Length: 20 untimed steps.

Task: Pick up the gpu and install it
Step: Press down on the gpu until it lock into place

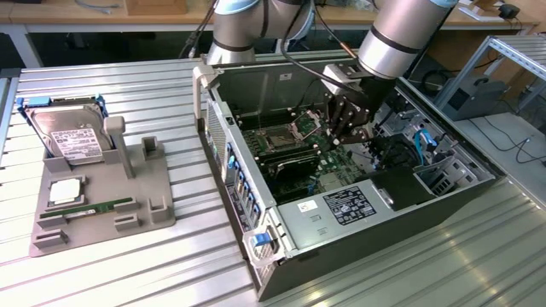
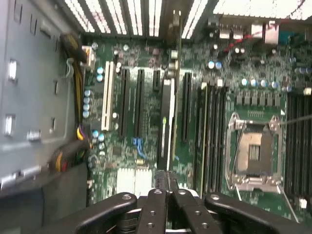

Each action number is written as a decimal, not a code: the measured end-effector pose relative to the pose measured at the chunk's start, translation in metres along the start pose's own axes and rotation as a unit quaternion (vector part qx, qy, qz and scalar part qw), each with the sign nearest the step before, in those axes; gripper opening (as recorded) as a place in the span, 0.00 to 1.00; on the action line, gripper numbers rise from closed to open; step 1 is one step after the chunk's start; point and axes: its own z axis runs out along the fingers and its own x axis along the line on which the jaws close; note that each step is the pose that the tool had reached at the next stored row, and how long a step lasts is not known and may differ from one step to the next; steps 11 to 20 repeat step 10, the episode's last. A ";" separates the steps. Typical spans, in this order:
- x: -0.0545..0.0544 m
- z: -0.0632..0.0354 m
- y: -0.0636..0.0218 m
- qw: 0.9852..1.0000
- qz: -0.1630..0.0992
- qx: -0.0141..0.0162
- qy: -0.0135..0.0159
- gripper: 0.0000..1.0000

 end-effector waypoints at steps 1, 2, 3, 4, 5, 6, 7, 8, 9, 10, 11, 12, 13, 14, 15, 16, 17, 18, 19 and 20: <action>0.000 -0.0005 -0.0046 1.000 0.000 -0.001 0.000 0.10; 0.000 -0.0009 -0.0079 1.000 0.000 -0.001 0.000 0.10; 0.001 -0.0013 -0.0104 1.000 0.000 -0.002 0.000 0.10; 0.001 -0.0016 -0.0112 1.000 0.000 -0.002 0.000 0.10; 0.001 -0.0017 -0.0112 1.000 0.000 -0.002 0.000 0.10; 0.001 -0.0017 -0.0112 1.000 0.000 -0.002 0.000 0.10; 0.001 -0.0018 -0.0112 1.000 0.000 -0.002 0.000 0.10; 0.001 -0.0018 -0.0112 1.000 0.000 -0.002 0.000 0.10; 0.001 -0.0018 -0.0112 1.000 0.000 -0.002 0.000 0.10; 0.001 -0.0018 -0.0112 1.000 0.000 -0.002 0.000 0.10; 0.001 -0.0018 -0.0112 1.000 0.000 -0.002 0.000 0.10; 0.001 -0.0018 -0.0112 1.000 0.000 -0.002 0.000 0.10; 0.001 -0.0018 -0.0112 1.000 0.000 -0.002 0.000 0.10; 0.001 -0.0018 -0.0112 1.000 0.000 -0.002 0.000 0.10; 0.001 -0.0018 -0.0112 1.000 0.000 -0.002 0.000 0.10; 0.001 -0.0018 -0.0112 1.000 0.000 -0.002 0.000 0.10; 0.001 -0.0018 -0.0112 1.000 0.000 -0.002 0.000 0.10; 0.001 -0.0018 -0.0112 1.000 0.000 -0.002 0.000 0.10; 0.001 -0.0018 -0.0112 1.000 0.000 -0.002 0.000 0.10; 0.001 -0.0018 -0.0112 1.000 0.000 -0.002 0.000 0.10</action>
